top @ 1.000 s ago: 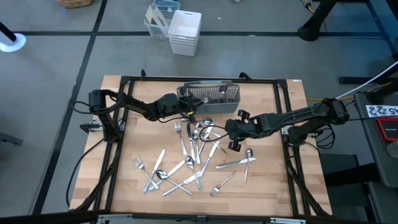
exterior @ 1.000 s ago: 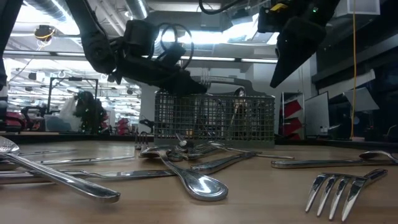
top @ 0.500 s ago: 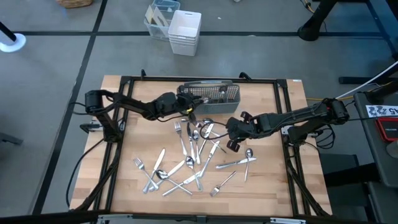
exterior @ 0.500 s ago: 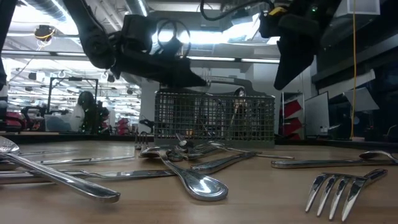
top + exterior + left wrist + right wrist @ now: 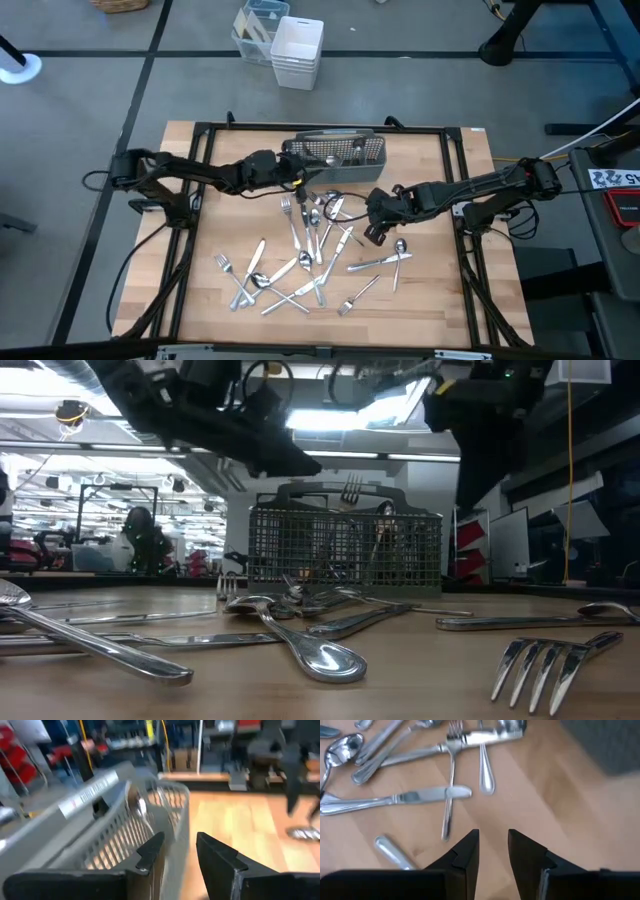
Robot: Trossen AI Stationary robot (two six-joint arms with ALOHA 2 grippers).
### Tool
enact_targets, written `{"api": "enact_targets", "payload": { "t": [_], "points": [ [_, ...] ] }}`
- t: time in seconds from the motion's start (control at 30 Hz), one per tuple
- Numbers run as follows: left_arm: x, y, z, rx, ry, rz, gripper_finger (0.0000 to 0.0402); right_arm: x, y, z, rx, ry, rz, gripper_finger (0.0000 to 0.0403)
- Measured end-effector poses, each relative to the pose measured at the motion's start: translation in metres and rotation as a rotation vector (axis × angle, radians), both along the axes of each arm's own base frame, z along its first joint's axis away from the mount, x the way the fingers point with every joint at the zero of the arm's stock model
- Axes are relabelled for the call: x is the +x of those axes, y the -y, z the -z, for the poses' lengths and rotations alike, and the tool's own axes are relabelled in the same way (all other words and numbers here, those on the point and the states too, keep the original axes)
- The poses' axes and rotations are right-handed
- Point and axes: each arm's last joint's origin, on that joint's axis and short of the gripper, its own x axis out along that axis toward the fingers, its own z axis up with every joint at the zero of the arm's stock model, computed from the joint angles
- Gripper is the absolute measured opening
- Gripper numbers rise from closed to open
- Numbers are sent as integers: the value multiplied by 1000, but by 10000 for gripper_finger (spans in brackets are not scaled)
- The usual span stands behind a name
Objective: Sort silverware
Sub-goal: Put the spoon into the silverware rack
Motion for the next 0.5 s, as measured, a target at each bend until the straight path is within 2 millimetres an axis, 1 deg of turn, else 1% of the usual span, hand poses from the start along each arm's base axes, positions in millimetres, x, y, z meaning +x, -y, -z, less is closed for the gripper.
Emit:
{"api": "enact_targets", "payload": {
  "t": [0.13,0.33,0.5],
  "points": [
    [-13,14,-3,-106,-105,13,106,-7,-1,3,94,-69,115,105],
    [-30,35,2,-249,-280,65,107,-18,-2,5,184,-178,292,105],
    [-35,51,9,-308,-379,149,107,-20,-18,5,235,-168,367,105]
  ]
}}
